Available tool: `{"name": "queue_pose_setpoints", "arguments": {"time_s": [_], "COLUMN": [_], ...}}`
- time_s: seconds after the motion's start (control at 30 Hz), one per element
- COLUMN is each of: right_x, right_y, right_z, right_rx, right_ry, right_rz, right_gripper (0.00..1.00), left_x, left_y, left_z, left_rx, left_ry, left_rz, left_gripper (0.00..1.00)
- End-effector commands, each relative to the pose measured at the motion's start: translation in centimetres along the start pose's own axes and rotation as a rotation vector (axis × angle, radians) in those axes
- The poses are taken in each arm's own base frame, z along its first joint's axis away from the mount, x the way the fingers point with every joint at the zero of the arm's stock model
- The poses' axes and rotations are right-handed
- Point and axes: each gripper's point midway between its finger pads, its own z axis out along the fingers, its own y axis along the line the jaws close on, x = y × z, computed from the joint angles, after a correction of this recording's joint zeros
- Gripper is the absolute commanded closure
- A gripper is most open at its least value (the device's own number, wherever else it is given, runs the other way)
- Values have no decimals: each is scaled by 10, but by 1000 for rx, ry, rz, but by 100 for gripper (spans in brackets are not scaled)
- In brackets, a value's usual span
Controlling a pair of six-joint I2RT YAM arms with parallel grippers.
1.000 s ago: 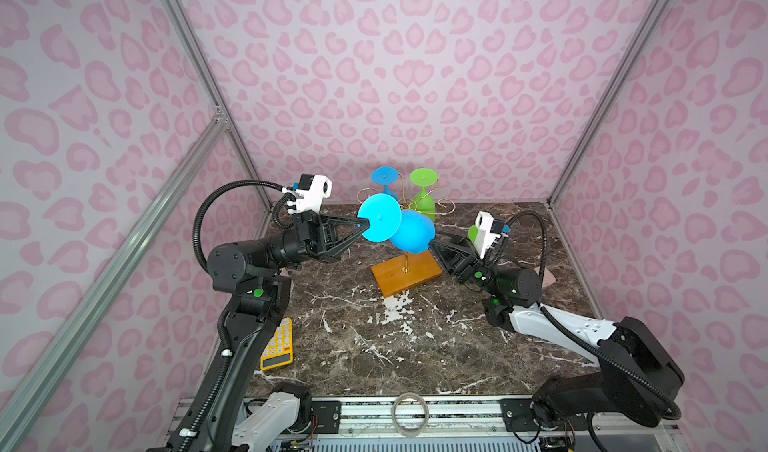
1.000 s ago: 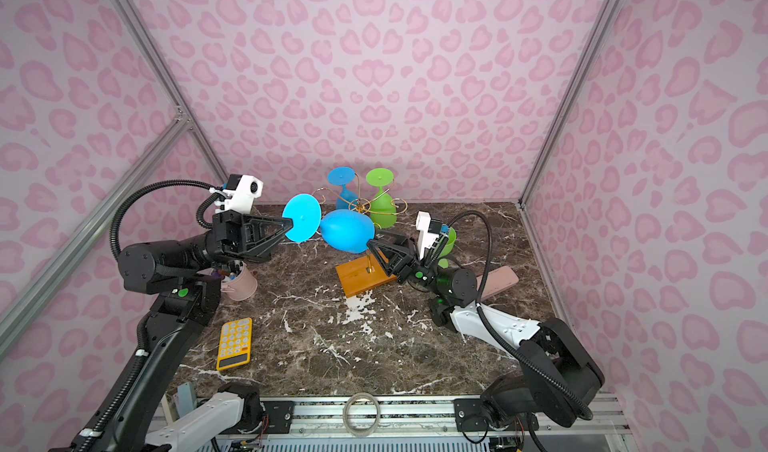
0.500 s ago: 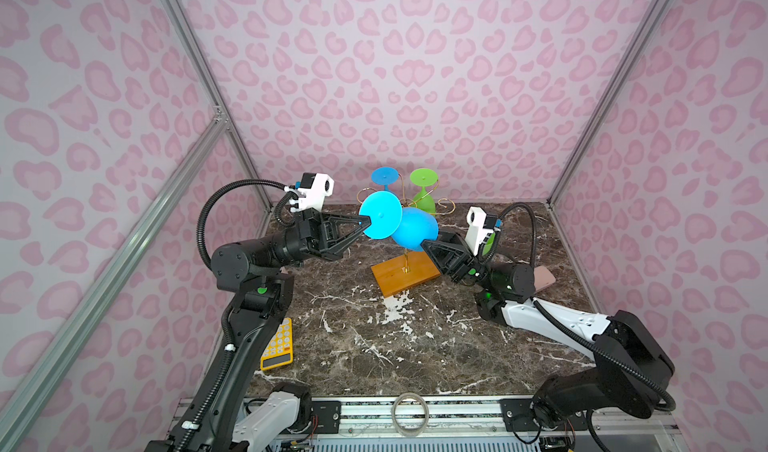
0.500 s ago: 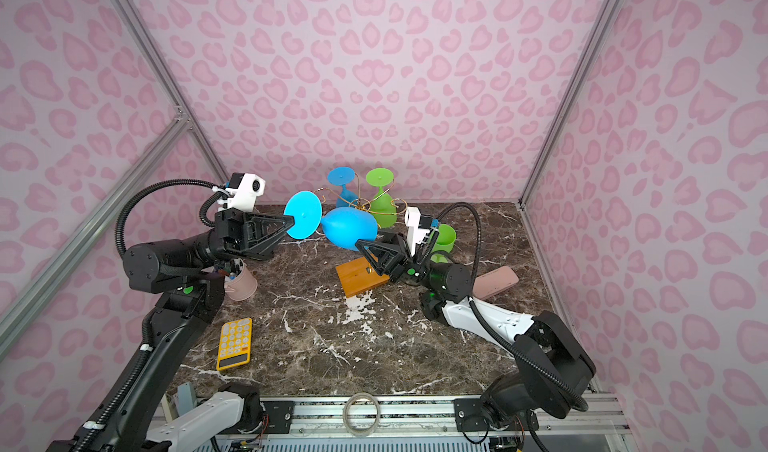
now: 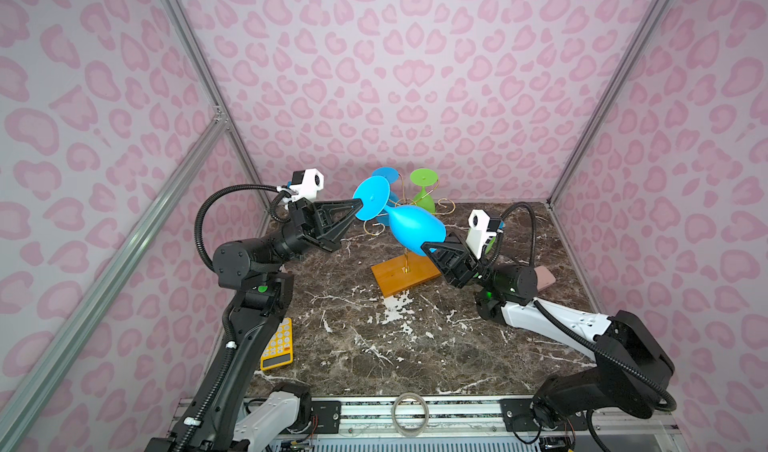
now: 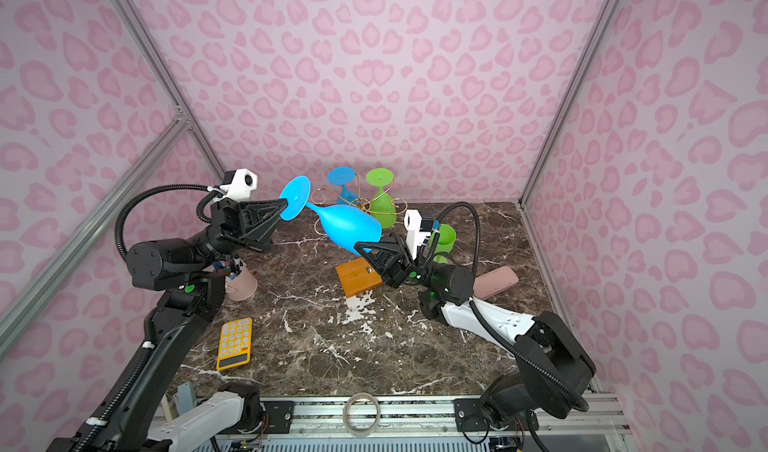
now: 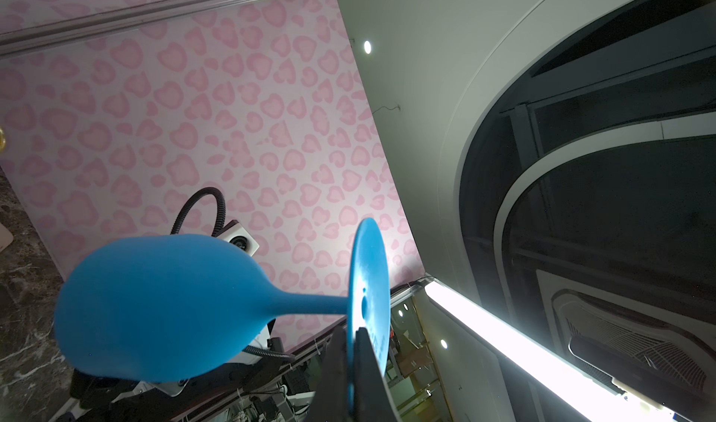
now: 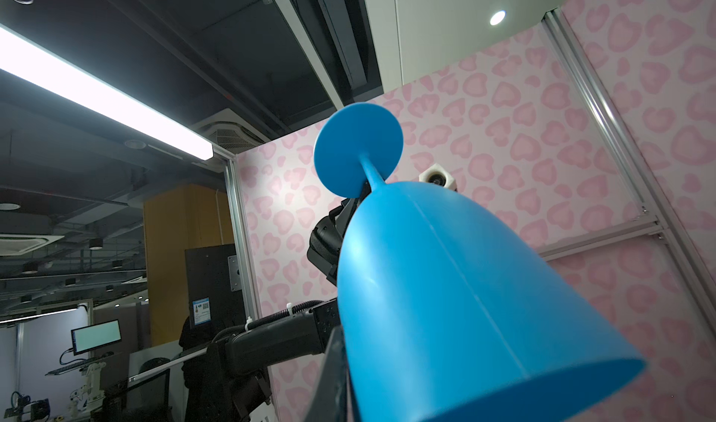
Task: Take the wine glass off the wine glass rack
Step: 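Open the left gripper off the foot while the right carries the glass away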
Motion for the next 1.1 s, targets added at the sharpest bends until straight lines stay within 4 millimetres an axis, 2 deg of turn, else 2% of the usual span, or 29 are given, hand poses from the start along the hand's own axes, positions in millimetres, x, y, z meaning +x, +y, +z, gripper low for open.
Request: {"name": "queue_pose_setpoints", "arguments": {"time_s": [0.0,0.1,0.27,0.37,0.4,0.57,0.7,0.77,0.83,1.07], "right_x": [-10,-28,-60,-74,-76,-98,-127,-142,-154,-171], "right_y": [-7,1,14,19,19,8,2,1,-6,-47], "right_z": [-1,-6,-14,-14,-14,-24,-50,-63,-78,-129], "right_rx": [45,52,105,175,210,520,775,865,979,1302], "right_ry": [-49,-86,-126,-111,-95,26,80,94,128,343], "right_rz": [4,-31,-127,-199,-222,-372,-438,-451,-446,-381], "right_gripper": [100,100,100,100,100,100,100,100,100,100], "left_x": [28,29,31,31,30,24,19,14,10,-8], "left_y": [11,12,15,23,25,31,26,28,20,22], "left_z": [-2,-3,-5,-9,-10,-12,-12,-13,-13,-22], "left_rx": [-83,-123,-189,-222,-227,-258,-285,-311,-322,-402], "left_ry": [146,147,141,130,130,105,84,59,34,-78], "left_rz": [100,131,185,131,190,237,352,392,459,649], "left_gripper": [93,84,55,55,43,29,9,5,1,1]}}
